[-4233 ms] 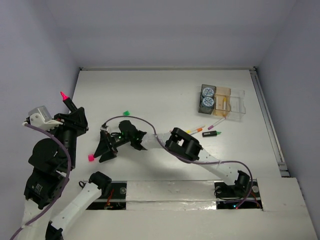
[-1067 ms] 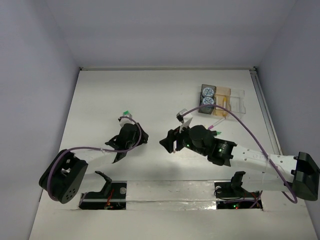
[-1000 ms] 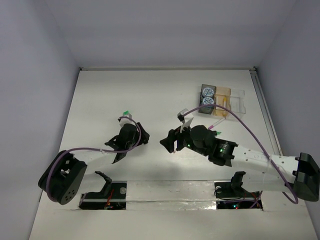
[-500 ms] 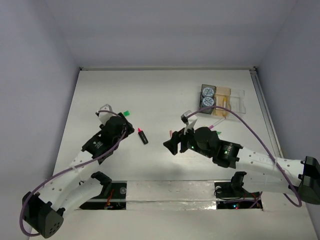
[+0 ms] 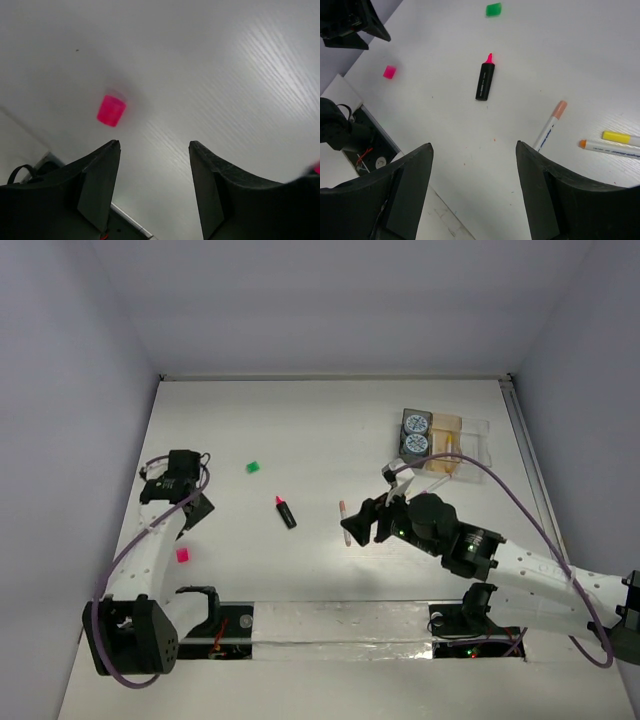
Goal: Sort the stationery into containers
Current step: Pick up the pen cap from the center of the board.
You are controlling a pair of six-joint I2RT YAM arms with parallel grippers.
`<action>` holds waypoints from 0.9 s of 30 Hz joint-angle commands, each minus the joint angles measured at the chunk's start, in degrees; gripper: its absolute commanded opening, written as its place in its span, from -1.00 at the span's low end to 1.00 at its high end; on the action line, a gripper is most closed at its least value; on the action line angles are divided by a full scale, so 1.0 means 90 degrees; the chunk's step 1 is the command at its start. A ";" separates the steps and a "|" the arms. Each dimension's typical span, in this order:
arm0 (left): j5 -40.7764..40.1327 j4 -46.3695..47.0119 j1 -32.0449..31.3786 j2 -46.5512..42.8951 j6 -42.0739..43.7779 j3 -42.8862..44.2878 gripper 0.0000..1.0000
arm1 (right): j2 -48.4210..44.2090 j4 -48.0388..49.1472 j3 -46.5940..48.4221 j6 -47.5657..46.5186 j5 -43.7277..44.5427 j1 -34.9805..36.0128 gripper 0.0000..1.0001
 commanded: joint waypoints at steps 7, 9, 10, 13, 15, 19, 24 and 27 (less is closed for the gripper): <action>-0.0011 -0.0900 0.1188 0.0359 0.0384 0.0127 0.15 | -0.0374 0.0077 -0.0221 0.0079 -0.0073 -0.0139 0.46; -0.0011 -0.0910 0.1276 0.0719 0.0384 0.0108 0.20 | -0.0296 0.0087 -0.0221 0.0089 -0.0122 -0.0208 0.46; -0.0031 -0.0862 0.1334 0.0828 0.0374 0.0107 0.31 | -0.0276 0.0107 -0.0240 0.0099 -0.0161 -0.0208 0.46; -0.0001 -0.0667 0.1393 0.1218 0.0393 -0.0019 0.34 | -0.0082 0.0165 -0.0231 0.0108 -0.0326 -0.0353 0.46; 0.0018 -0.0588 0.1461 0.1549 0.0393 -0.0126 0.33 | 0.0026 0.0243 -0.0240 0.0128 -0.0463 -0.0354 0.46; 0.0047 -0.0471 0.1744 0.1961 0.0413 -0.0059 0.26 | 0.0329 0.0244 -0.0192 0.0109 -0.0815 -0.0491 0.46; 0.0164 -0.0149 0.2076 0.2332 0.0647 -0.0029 0.15 | 0.0300 0.0244 -0.0201 0.0069 -0.0874 -0.0550 0.45; 0.0281 -0.0100 0.2077 0.2634 0.0715 -0.0058 0.15 | 0.0271 0.0244 -0.0192 0.0040 -0.0845 -0.0676 0.45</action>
